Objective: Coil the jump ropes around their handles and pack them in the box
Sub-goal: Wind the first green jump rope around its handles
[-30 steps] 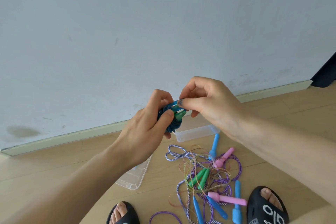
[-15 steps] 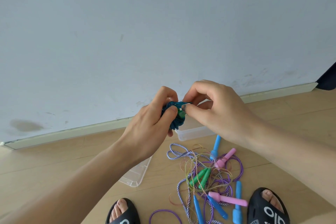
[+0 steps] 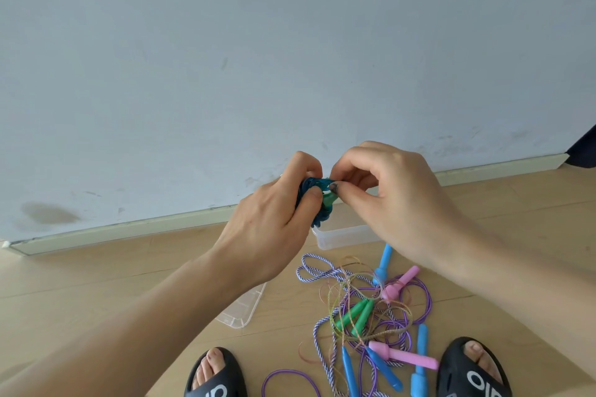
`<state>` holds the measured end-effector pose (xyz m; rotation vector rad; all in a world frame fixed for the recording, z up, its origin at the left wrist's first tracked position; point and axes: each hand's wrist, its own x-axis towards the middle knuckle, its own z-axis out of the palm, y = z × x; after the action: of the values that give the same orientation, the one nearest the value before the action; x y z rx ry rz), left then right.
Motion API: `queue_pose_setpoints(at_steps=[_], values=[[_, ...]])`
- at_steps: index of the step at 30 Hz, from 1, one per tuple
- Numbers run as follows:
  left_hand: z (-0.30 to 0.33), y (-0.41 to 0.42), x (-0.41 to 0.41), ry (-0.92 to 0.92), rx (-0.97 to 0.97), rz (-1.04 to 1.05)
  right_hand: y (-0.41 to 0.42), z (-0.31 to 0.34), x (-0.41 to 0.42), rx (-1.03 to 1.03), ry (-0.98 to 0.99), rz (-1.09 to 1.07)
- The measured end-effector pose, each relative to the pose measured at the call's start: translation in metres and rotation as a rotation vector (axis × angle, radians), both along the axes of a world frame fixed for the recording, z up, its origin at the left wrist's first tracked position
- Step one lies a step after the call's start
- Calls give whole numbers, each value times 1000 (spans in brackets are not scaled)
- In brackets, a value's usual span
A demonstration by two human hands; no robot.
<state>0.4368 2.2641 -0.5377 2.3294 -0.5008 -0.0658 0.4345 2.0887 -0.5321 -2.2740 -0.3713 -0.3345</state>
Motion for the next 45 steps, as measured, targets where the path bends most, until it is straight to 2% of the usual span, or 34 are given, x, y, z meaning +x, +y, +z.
queue_pose_setpoints(at_steps=[3, 6, 11, 14, 20, 26, 29, 31, 37, 45], values=[[-1, -1, -1, -17, 1, 12, 3, -1, 0, -50, -64, -42], [-1, -2, -2, -54, 64, 6, 7, -3, -2, -25, -28, -65], [-1, 1, -6, -81, 100, -13, 4, 2, -3, 186, 289, -1], [0, 0, -7, -59, 96, -21, -3, 5, 1, 243, 483, 45], [-1, 0, -6, -59, 117, -49, -11, 5, 6, 441, 693, 126], [1, -2, -4, -54, 110, -53, -13, 4, 5, 348, 639, 77], [1, -3, -2, -32, 102, -44, -10, 2, 3, 201, 522, 72], [1, -3, 0, -18, 79, -35, -7, 1, 1, 174, 427, 77], [2, -6, 1, -39, 63, 0, -4, 0, 3, 299, 350, 57], [-4, -9, 2, -120, 112, 27, 5, -11, 6, 678, 568, -137]])
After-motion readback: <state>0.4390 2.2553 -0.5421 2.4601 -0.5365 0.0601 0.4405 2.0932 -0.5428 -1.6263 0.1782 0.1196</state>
